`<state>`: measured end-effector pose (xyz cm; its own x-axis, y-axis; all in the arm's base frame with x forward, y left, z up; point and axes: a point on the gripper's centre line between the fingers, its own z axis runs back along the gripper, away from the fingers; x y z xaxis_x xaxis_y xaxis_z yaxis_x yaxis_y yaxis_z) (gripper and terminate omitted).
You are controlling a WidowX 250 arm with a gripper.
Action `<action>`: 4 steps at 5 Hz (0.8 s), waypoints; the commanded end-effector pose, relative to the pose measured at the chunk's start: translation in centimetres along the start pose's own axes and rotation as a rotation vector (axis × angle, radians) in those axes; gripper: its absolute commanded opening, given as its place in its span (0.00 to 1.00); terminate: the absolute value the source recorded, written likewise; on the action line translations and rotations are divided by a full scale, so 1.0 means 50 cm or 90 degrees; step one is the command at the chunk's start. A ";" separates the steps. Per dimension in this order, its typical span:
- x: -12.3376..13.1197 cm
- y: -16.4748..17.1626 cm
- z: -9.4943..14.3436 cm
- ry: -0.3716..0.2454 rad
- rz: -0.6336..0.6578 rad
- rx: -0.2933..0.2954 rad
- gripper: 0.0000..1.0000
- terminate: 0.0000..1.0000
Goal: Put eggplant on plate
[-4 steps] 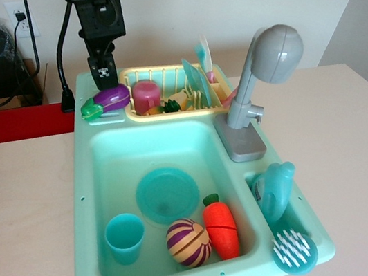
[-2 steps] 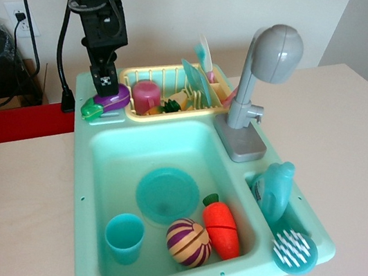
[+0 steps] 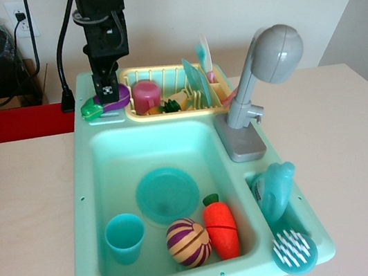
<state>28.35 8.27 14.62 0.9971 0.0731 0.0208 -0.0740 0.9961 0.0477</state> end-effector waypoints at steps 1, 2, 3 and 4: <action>0.001 0.002 -0.017 0.007 0.007 0.007 1.00 0.00; 0.003 0.003 -0.044 0.020 0.011 0.020 1.00 0.00; -0.003 0.004 -0.061 0.020 0.025 0.052 1.00 0.00; -0.017 0.002 -0.064 0.002 0.033 0.059 0.00 0.00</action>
<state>27.39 8.29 11.69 0.9913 0.1175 0.0594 -0.1251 0.9813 0.1463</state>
